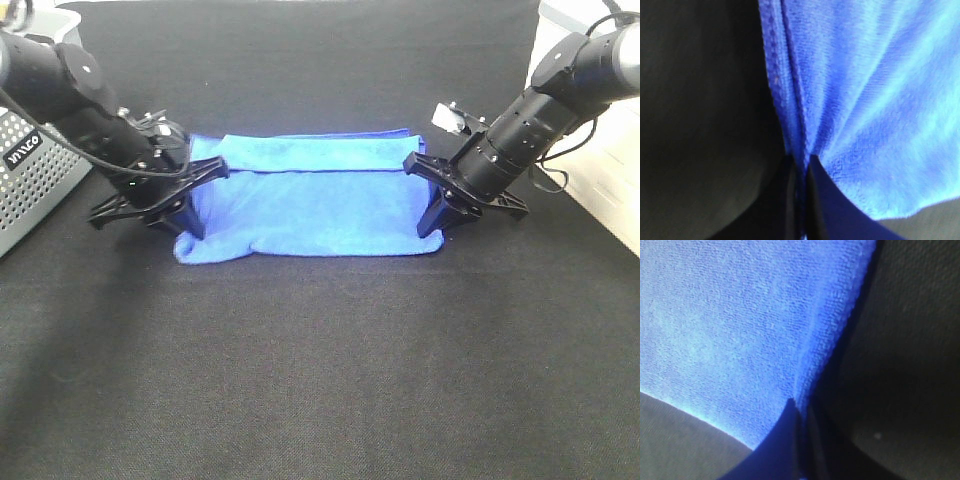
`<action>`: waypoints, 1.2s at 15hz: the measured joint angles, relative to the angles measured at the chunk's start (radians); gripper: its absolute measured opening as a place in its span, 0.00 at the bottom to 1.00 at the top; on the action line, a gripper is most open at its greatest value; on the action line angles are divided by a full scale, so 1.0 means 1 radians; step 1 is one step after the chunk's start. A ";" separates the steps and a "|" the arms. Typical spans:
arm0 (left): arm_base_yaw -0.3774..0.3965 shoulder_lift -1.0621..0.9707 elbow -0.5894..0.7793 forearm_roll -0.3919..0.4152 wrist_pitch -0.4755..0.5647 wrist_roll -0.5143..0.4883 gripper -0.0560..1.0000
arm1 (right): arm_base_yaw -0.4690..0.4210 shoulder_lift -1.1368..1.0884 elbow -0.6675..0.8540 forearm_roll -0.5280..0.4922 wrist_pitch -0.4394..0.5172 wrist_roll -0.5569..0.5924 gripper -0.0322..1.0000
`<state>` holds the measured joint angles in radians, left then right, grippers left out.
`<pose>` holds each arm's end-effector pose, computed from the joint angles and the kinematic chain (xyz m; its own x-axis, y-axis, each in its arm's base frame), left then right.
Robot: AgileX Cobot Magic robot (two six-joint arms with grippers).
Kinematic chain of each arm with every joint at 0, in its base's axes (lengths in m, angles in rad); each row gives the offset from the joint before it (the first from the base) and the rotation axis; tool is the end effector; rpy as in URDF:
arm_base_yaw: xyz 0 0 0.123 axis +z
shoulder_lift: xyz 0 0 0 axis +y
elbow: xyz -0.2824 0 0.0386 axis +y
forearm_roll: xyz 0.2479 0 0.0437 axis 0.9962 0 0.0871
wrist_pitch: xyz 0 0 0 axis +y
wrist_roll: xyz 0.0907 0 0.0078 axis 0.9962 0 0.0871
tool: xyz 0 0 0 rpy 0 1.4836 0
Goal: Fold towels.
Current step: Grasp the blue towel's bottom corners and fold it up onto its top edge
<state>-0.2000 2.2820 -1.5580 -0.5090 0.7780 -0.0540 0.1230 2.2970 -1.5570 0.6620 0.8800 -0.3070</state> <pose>0.4320 -0.1194 0.0968 -0.9771 -0.2037 -0.0615 -0.1635 0.9037 -0.3957 0.4326 0.0970 0.0944 -0.9966 0.0128 -0.0819 -0.0287 0.8733 0.4863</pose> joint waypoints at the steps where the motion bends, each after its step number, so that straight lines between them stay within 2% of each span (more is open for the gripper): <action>1: 0.010 -0.001 0.000 0.019 0.061 0.004 0.08 | 0.000 -0.005 0.008 0.000 0.024 0.002 0.03; 3: 0.016 -0.015 0.016 0.050 0.149 0.031 0.08 | 0.000 -0.051 0.081 -0.003 0.033 0.002 0.03; 4: 0.016 -0.060 0.067 0.051 0.167 0.046 0.08 | 0.000 -0.107 0.165 -0.009 0.020 0.002 0.03; 6: 0.016 -0.146 0.188 0.052 0.152 0.054 0.08 | 0.000 -0.180 0.294 -0.009 -0.015 -0.003 0.03; 9: 0.016 -0.244 0.359 0.055 0.064 0.054 0.08 | 0.006 -0.251 0.416 -0.004 -0.036 -0.015 0.03; 12: 0.016 -0.271 0.375 0.055 0.028 0.048 0.08 | 0.006 -0.271 0.416 -0.001 -0.052 -0.030 0.03; 13: 0.016 -0.274 0.323 0.062 -0.004 0.015 0.08 | 0.006 -0.279 0.352 -0.002 -0.056 -0.032 0.03; 14: 0.016 -0.274 0.323 0.062 -0.004 0.015 0.08 | 0.006 -0.279 0.352 -0.002 -0.056 -0.032 0.03; 18: 0.018 -0.250 0.165 0.082 -0.100 -0.046 0.08 | 0.006 -0.197 0.127 -0.021 -0.059 -0.020 0.03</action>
<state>-0.1820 2.0320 -1.3930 -0.4270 0.6780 -0.1000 0.1290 2.1000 -1.4300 0.6410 0.8210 -0.3270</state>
